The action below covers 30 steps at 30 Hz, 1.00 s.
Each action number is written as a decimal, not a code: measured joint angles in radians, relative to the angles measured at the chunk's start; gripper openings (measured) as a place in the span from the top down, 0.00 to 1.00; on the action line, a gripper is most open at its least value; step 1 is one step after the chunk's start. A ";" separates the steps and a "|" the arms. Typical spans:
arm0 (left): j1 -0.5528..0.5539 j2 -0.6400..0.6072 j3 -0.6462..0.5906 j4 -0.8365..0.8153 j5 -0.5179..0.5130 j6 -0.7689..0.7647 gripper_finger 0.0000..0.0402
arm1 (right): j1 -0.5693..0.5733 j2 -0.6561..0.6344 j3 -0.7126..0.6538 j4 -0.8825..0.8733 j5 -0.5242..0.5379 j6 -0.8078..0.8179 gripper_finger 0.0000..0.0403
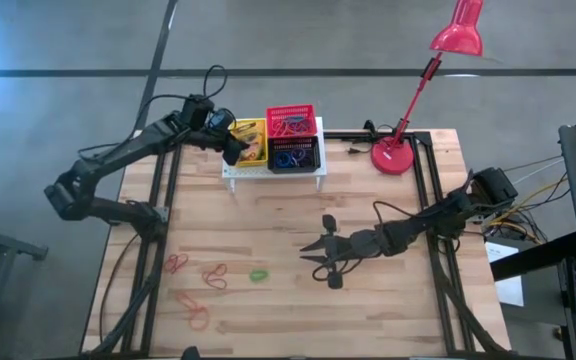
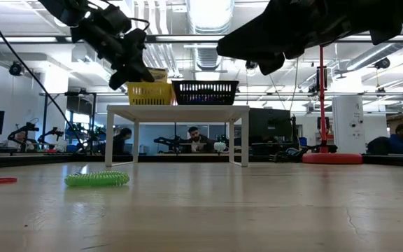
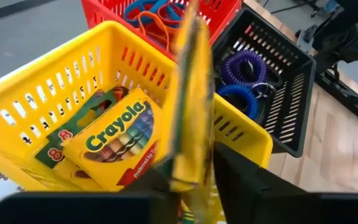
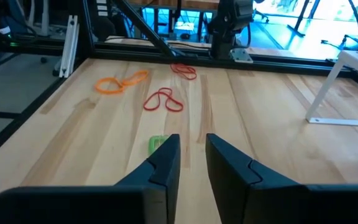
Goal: Pick & Place Office Desk Supplies
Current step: Put the crayon box into the yellow bin
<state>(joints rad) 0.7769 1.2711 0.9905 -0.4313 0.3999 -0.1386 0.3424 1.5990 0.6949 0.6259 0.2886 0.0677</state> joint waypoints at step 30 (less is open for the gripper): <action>0.025 -0.003 0.028 0.039 0.012 0.041 0.93 | 0.000 0.001 -0.001 -0.010 0.001 0.003 0.82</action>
<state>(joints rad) 0.8021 1.2678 1.0182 -0.3922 0.4120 -0.0978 0.3420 1.6004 0.6941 0.6163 0.2891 0.0711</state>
